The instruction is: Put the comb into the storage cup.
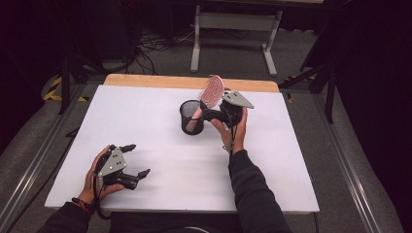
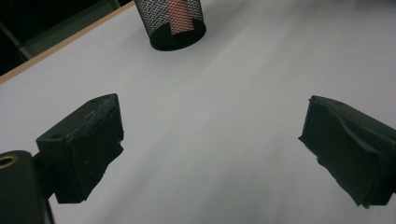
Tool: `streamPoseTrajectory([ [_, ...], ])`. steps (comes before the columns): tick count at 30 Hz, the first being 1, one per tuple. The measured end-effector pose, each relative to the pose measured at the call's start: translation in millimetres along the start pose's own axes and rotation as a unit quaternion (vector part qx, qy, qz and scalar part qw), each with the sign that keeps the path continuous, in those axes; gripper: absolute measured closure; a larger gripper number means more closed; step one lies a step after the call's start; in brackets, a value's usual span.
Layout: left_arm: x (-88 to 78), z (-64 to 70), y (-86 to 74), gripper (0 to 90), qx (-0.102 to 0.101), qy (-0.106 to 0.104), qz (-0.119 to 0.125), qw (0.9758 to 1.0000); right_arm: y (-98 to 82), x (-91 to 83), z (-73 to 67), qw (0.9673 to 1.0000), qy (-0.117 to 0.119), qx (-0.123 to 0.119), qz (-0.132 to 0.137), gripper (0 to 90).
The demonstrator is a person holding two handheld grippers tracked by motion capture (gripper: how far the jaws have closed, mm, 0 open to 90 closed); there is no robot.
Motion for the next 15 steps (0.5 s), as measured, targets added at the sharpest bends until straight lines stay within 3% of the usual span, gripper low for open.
streamPoseTrajectory([
  [15, 0.3, 0.1, 0.2, 6.4, 0.000, 0.002, 0.001, 1.0000, 4.7, -3.5, -3.6, 0.9998, 0.003, -0.018, -0.007, 4.6],
])
Point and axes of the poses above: each handheld gripper's, and its own axes: x roughly forward along the jaws, y roughly out of its top, z roughly to its right, the point moved 4 cm from there along x, roughly forward along the jaws, and after that the axes turned 3 degrees about z, right-handed, at the moved point
